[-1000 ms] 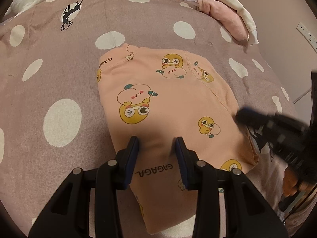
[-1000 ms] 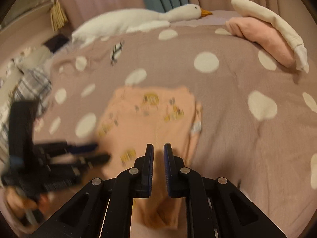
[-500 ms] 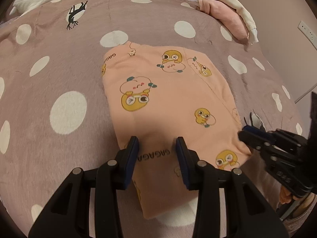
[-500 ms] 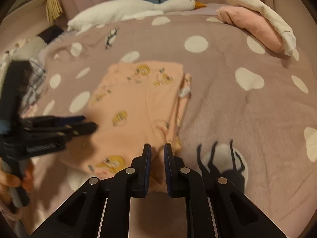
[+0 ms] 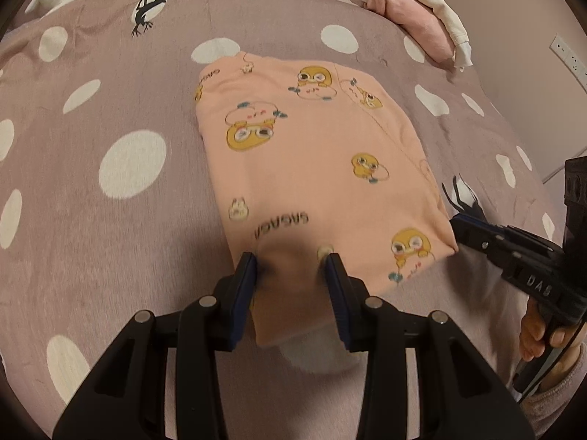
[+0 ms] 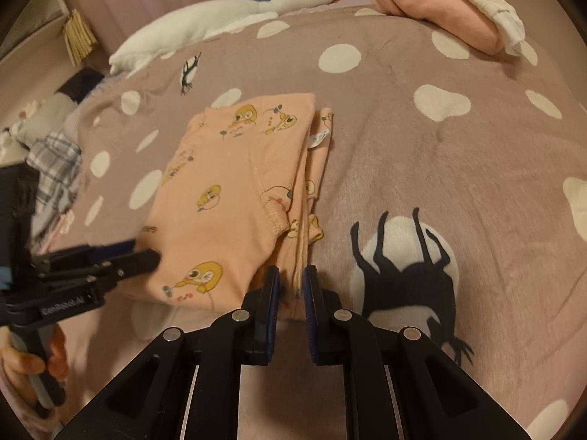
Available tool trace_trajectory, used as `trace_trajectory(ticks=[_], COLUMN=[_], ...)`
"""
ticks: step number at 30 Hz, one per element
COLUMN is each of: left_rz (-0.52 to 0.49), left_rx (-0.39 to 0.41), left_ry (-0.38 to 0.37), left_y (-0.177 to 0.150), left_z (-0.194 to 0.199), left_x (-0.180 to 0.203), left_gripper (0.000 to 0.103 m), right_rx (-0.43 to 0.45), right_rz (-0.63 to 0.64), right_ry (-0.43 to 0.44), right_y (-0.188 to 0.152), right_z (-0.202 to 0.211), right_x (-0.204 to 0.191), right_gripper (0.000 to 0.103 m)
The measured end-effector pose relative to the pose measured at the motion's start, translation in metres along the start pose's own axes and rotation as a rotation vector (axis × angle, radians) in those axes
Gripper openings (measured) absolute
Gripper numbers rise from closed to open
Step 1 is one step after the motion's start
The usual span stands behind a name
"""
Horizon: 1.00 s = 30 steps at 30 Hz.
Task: Fold small clothes
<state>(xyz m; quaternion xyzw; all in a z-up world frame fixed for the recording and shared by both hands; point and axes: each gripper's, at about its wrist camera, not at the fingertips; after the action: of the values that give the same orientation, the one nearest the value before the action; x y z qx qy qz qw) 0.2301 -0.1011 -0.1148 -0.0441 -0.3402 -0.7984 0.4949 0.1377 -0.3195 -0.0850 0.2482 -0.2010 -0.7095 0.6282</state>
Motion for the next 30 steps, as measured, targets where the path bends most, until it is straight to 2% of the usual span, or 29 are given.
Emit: trace_trajectory(ticks=[2, 3, 6, 7, 12, 16, 25, 30], left_rz=[0.021, 0.042, 0.112, 0.139, 0.247, 0.315, 0.378, 0.407], left_rx=[-0.006, -0.005, 0.016, 0.025, 0.026, 0.046, 0.089, 0.097], left_ry=[-0.025, -0.038, -0.066, -0.075, -0.135, -0.227, -0.336, -0.407], left_y=[-0.004, -0.005, -0.007, -0.007, -0.008, -0.006, 0.011, 0.021], left_z=[0.005, 0.008, 0.014, 0.016, 0.015, 0.012, 0.003, -0.005], left_x=[-0.003, -0.007, -0.019, -0.025, -0.044, -0.054, -0.059, -0.065], left_gripper=[0.043, 0.052, 0.071, 0.072, 0.073, 0.083, 0.083, 0.083], right_rx=[-0.009, -0.015, -0.03, -0.032, -0.047, -0.067, -0.117, -0.134], right_rz=[-0.029, -0.048, -0.104, -0.129, -0.218, -0.274, -0.35, -0.358], right_ry=[0.038, 0.059, 0.106, 0.12, 0.177, 0.237, 0.342, 0.359], right_y=[-0.001, -0.002, -0.003, -0.004, -0.007, -0.005, 0.017, 0.029], right_z=[0.001, 0.002, 0.004, 0.004, 0.002, -0.004, -0.033, -0.047], right_x=[0.006, 0.01, 0.021, 0.025, 0.039, 0.047, 0.044, 0.037], right_gripper=[0.013, 0.016, 0.036, 0.042, 0.043, 0.049, 0.05, 0.05])
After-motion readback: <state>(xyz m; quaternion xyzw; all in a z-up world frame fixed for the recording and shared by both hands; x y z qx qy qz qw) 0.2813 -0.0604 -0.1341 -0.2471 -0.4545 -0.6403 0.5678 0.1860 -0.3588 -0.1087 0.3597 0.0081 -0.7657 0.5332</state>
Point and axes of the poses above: each gripper's, at about its wrist camera, not at the fingertips, and z roughly against the way its jaws point, x to its right, y to its top, and after that the axes turned 14 degrees about -y, right-handed
